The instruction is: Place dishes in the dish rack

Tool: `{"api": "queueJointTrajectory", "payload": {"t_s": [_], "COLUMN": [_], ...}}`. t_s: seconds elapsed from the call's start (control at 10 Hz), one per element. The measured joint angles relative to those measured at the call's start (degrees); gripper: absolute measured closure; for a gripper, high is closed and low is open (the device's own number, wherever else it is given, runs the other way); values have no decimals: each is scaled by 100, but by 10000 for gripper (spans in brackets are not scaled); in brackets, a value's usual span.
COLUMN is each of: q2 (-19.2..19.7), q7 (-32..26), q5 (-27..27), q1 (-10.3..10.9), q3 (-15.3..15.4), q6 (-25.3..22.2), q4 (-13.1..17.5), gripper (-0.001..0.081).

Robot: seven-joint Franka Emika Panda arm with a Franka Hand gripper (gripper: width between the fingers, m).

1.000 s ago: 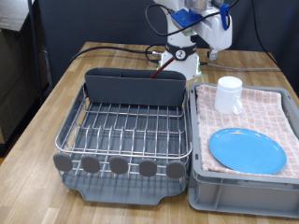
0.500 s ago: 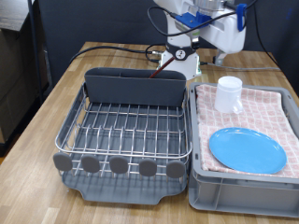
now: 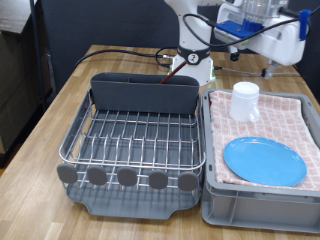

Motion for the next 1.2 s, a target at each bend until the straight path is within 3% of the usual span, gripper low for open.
{"api": "queueJointTrajectory", "payload": {"t_s": [0.2,0.4,1.2], "q2": [171,359,1263], "q7": [-25,-145,-995], "q5": [178,323,1060], "q1": [3,2,-62], "q3": [77,76,-74], "q6": [96,527,2267], "q4": [169,139,-462], "gripper": [3,3,3]}}
